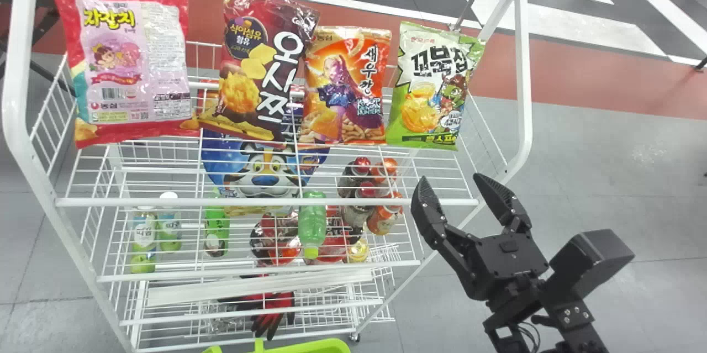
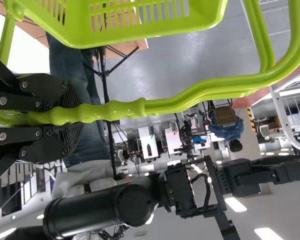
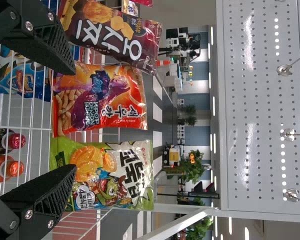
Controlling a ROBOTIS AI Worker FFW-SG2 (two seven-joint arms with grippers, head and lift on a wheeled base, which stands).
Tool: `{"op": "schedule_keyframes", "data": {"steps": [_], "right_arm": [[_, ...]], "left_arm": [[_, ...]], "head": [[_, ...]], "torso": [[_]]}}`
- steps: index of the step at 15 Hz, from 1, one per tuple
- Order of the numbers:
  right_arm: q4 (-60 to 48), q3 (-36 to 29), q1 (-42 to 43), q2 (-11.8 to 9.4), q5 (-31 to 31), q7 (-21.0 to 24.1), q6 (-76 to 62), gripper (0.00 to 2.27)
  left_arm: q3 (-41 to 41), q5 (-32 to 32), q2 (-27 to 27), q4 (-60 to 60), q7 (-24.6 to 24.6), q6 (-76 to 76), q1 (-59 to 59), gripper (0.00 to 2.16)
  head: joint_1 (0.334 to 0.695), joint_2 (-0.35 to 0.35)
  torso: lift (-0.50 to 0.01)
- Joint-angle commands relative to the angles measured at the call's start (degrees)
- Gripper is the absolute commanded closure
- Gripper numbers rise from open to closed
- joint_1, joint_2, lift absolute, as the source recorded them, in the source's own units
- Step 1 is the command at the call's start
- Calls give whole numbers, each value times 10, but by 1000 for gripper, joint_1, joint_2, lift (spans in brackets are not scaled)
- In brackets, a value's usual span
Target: Hold basket handle with left hand then pick Saewookkang with right hand and place into basket
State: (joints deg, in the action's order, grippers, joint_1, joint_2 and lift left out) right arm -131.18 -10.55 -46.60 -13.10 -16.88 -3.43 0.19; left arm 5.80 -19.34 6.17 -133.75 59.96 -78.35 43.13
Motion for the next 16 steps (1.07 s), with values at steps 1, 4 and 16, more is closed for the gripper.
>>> {"op": "schedule_keyframes", "data": {"steps": [1, 4, 16], "right_arm": [[1, 0, 5, 0, 0, 0, 5, 164], [4, 2, 9, -1, 0, 0, 14, 164], [59, 54, 122, 6, 22, 10, 103, 167]], "left_arm": [[0, 0, 0, 2, -2, 0, -1, 1774], [0, 0, 0, 2, -3, 2, -2, 1774], [9, 8, 0, 11, -7, 16, -2, 1774]], "head": [[695, -350], [695, -350], [695, -350]], "torso": [[-19], [-19], [-19]]}}
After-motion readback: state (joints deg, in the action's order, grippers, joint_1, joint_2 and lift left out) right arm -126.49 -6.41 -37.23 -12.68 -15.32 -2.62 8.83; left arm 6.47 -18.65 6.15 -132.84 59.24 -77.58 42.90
